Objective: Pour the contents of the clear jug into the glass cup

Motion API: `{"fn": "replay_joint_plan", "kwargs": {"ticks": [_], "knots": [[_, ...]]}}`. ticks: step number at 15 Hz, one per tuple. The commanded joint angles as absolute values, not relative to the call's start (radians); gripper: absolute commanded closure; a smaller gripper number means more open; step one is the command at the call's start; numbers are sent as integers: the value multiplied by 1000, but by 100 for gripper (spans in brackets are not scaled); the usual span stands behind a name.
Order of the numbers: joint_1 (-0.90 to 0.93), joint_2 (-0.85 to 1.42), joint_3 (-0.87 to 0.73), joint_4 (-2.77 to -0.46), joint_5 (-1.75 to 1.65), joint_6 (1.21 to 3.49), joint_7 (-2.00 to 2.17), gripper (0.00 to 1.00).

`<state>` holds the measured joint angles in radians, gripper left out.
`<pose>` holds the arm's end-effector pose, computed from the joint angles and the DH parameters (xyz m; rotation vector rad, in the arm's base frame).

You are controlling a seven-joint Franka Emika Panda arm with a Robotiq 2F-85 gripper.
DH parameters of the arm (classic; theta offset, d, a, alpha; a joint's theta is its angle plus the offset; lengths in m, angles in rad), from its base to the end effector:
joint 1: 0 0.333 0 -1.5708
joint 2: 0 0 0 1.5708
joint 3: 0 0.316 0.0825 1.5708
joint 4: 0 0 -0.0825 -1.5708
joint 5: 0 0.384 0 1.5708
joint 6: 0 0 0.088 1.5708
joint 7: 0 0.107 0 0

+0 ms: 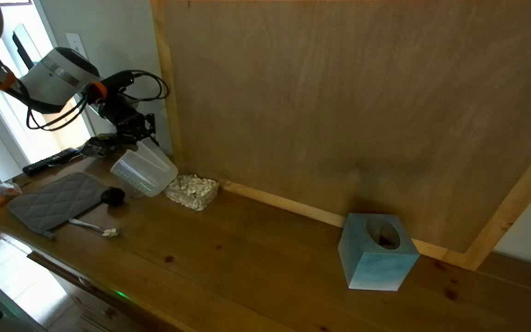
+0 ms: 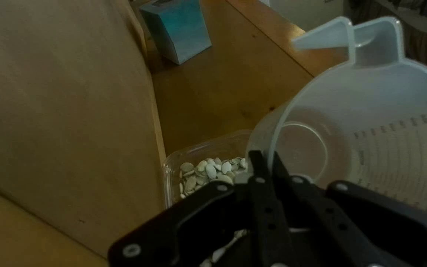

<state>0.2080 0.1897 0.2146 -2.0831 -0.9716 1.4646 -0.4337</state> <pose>0.4986 0.1169 0.3421 1.7231 1.1748 -0.8651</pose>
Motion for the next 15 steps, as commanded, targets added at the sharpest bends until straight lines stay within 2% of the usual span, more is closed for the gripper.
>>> {"fn": "replay_joint_plan", "kwargs": {"ticks": [1,15], "knots": [[218,220,222,-2058,-1019,1444,-410,99],[235,237,232,-2067,-1100,1429,-357,99]]}}
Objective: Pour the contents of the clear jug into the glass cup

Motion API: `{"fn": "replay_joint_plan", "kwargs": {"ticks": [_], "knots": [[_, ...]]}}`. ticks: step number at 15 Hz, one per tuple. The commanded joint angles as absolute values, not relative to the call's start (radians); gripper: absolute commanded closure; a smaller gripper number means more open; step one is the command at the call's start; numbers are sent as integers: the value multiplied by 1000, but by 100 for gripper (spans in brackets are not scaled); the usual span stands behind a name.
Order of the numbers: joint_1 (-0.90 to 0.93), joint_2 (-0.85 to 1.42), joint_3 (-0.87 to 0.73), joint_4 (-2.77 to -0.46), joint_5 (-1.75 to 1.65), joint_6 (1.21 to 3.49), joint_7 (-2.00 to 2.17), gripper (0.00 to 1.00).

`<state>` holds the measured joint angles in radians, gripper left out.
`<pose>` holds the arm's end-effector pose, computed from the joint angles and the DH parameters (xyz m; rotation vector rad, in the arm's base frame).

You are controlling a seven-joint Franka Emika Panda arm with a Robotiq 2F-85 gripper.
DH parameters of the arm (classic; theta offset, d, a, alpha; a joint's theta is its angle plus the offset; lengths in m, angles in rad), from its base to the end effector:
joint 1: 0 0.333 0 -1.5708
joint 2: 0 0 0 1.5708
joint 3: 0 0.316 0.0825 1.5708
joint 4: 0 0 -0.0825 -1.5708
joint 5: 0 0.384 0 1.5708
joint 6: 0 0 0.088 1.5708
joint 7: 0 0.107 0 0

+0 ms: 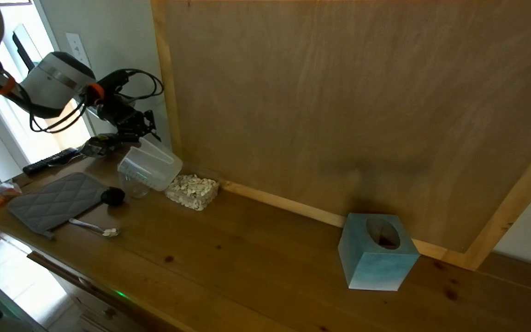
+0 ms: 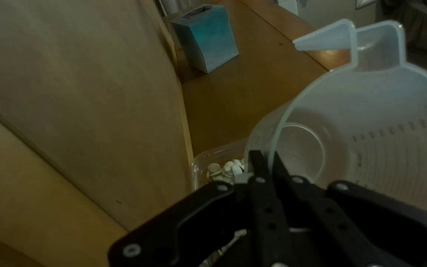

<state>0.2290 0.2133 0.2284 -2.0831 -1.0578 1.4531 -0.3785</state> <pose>0.5010 0.1302 0.3367 1.6335 1.1430 -0.8073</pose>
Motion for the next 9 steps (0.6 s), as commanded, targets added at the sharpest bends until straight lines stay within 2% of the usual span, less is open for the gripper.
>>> {"fn": "replay_joint_plan", "kwargs": {"ticks": [1,3,9], "knots": [[235,238,233,-2067,-1102,1429,-360,99],[225,220,235,-2081,-1068,1449,-376,96],[236,224,238,-2092,-1106,1431,-365,99]]}}
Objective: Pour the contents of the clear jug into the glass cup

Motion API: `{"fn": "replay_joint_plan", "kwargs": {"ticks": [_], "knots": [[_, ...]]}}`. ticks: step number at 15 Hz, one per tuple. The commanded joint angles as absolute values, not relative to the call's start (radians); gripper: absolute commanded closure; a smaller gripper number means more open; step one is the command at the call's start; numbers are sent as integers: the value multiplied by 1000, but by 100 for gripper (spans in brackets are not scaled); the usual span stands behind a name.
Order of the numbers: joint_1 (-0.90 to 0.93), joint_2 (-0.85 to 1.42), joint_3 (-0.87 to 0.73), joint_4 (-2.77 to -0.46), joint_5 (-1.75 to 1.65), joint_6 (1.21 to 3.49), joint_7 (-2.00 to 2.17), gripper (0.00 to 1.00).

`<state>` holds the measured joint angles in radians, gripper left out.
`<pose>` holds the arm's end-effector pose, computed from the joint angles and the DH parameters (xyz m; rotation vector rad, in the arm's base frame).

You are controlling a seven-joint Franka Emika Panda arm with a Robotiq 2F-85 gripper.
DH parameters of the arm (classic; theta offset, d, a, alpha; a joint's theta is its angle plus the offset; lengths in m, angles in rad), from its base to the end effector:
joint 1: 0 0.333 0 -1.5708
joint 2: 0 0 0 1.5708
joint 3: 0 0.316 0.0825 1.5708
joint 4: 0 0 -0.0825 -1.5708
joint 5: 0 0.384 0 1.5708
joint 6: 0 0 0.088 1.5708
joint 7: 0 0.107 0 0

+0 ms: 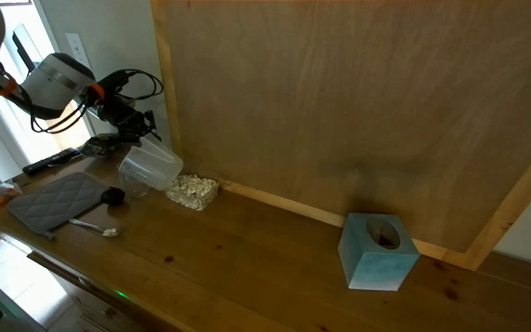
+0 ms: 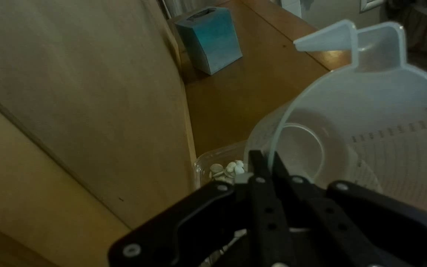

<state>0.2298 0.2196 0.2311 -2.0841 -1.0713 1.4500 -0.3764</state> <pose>0.5012 0.1312 0.3342 1.6162 1.1437 -0.8075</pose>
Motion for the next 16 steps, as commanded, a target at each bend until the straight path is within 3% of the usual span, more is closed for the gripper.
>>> {"fn": "replay_joint_plan", "kwargs": {"ticks": [1,16], "knots": [[238,225,239,-2094,-1112,1427,-363,99],[263,250,256,-2100,-1198,1374,-377,99]]}}
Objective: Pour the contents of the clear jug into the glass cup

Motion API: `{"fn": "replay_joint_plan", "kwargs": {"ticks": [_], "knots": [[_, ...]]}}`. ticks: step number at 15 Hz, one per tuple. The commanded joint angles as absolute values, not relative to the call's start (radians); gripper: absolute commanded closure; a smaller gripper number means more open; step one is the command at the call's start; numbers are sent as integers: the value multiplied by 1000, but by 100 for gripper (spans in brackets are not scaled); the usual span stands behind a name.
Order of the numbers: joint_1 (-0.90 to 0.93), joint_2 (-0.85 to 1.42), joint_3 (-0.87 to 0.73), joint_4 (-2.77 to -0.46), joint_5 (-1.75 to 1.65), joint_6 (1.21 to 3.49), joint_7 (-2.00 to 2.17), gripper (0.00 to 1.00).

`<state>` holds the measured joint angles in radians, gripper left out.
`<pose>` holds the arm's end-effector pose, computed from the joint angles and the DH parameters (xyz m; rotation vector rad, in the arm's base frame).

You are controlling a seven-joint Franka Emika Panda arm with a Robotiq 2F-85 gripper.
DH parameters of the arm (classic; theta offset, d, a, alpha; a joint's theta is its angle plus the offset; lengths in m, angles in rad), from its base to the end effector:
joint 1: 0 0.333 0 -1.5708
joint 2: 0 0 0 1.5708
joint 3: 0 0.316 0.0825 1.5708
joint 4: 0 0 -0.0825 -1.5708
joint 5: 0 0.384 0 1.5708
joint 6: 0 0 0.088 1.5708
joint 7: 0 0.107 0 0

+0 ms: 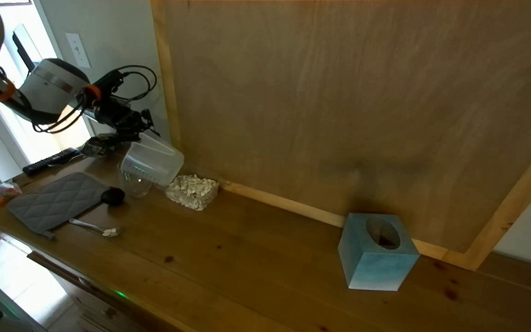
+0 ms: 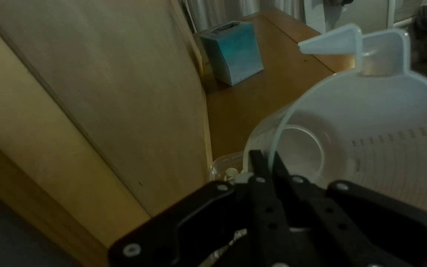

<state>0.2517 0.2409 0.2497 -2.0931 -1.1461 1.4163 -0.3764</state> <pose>0.4978 0.1451 0.3274 1.5022 1.1530 -0.8038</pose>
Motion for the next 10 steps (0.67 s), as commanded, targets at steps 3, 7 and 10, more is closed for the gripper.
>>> {"fn": "replay_joint_plan", "kwargs": {"ticks": [3,7,10], "knots": [[268,263,259,-2099,-1213,1361,-380,99],[273,277,263,-2097,-1221,1352,-386,99],[276,285,267,-2095,-1233,1343,-389,99]]}}
